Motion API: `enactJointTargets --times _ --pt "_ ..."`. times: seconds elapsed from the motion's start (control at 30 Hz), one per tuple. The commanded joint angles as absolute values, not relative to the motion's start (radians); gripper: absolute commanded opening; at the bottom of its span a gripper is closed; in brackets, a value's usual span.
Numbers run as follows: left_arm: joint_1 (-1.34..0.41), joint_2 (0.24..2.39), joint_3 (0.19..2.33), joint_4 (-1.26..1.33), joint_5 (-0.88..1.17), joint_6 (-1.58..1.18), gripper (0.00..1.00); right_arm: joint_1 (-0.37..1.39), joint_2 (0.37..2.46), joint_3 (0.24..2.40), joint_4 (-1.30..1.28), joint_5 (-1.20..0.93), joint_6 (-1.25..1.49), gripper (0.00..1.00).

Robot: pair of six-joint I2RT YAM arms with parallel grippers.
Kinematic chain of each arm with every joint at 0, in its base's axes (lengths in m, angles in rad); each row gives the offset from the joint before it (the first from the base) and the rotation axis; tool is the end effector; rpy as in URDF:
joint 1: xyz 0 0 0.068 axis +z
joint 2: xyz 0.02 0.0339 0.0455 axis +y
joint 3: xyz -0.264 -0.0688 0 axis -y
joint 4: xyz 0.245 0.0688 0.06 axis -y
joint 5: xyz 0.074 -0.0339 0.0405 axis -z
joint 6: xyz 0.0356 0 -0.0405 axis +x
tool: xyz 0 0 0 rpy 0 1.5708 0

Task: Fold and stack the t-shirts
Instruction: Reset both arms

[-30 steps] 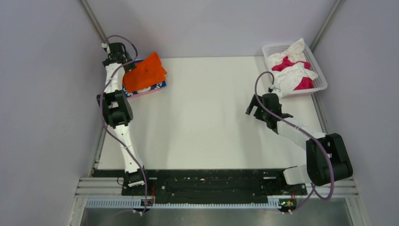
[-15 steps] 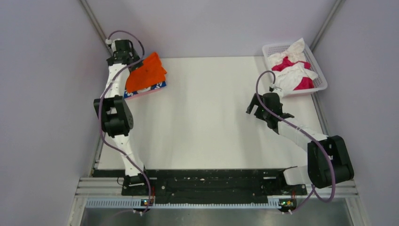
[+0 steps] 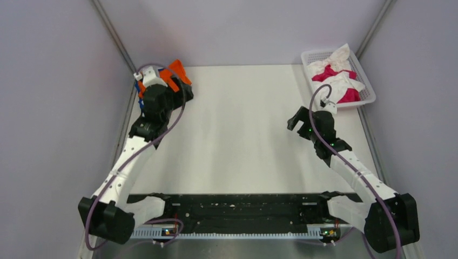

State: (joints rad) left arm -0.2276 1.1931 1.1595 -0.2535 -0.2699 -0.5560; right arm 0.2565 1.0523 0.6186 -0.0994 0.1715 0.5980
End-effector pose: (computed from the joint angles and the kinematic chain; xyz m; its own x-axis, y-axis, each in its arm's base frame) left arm 0.2685 -0.0524 0.3800 -0.2176 -0.4718 -0.8545 -0.1725 0.8802 -0.4421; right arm 0.2246 0.0526 0.2389 -0.4670 0.4510 -0.7606 0.1877 0.8911 0.4132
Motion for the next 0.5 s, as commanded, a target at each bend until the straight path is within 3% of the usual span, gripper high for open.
enactJointTargets --times 0.0,0.17,0.47 --pt "-0.334 1.110 0.905 -0.081 -0.202 -0.638 0.99 0.248 0.990 0.580 -0.133 0.153 0.636 0.99" --pt "-0.412 1.079 0.699 0.031 -0.187 -0.666 0.99 0.248 0.938 0.503 -0.133 0.118 0.677 0.99" --pt "-0.414 1.068 0.686 -0.097 -0.222 -0.646 0.99 0.248 0.861 0.403 -0.095 0.127 0.695 0.99"
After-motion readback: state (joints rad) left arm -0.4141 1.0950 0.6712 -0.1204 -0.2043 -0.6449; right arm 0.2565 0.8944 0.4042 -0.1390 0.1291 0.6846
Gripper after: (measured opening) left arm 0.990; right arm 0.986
